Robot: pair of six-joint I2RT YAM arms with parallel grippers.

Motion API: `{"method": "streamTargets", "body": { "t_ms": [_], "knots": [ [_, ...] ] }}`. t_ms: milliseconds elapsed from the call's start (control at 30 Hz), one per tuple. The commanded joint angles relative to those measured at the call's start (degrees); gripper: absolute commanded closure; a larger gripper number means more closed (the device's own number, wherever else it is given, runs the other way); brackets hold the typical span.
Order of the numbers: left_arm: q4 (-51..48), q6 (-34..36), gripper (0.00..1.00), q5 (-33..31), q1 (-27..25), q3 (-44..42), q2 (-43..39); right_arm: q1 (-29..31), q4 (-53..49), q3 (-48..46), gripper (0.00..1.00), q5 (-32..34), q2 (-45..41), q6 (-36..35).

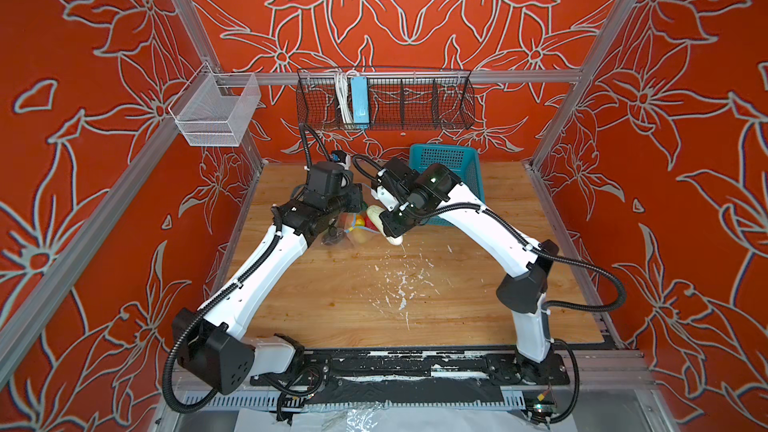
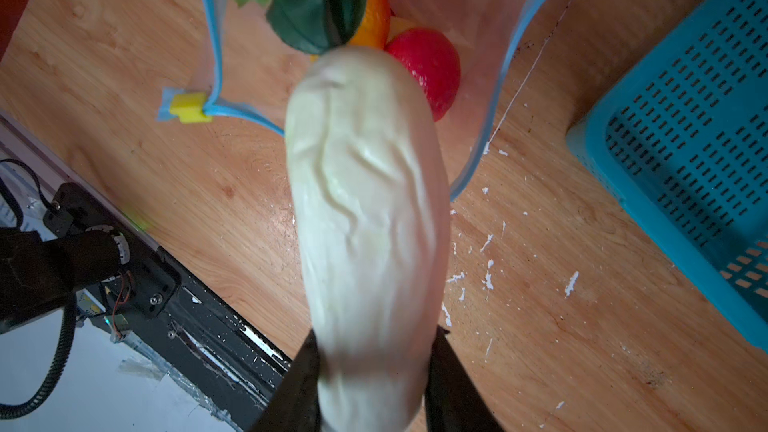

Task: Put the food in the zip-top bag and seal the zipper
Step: 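Lower the radish into the open bag and release it from the right gripper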

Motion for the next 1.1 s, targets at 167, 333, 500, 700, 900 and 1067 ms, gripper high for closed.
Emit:
{"method": "streamTargets", "body": {
  "t_ms": [167,333,500,700,900,1067],
  "knots": [
    [1.1,0.0,1.0,1.0,-0.7,0.4,-1.1,0.1,-2.4,9.8,0.98,2.0,5.7,0.7],
    [1.1,-0.3,1.0,1.1,-0.7,0.4,-1.2,-1.3,2.8,8.9,0.98,1.3,6.0,3.2],
    [1.2,-0.6,1.0,1.5,-0.7,0.3,-1.2,-2.2,8.2,7.2,0.98,0.6,6.2,5.4],
    [1.3,-0.8,1.0,1.6,-0.7,0.3,-1.4,-2.5,12.7,5.7,0.98,0.9,6.6,6.7],
    [1.3,-1.2,1.0,2.4,-0.7,0.4,-1.4,-2.8,17.0,4.1,0.98,0.3,7.1,8.6],
    [1.4,-1.4,1.0,2.7,-0.7,0.4,-1.5,-2.8,22.8,1.3,0.98,-0.9,7.1,11.2]
  ]
}}
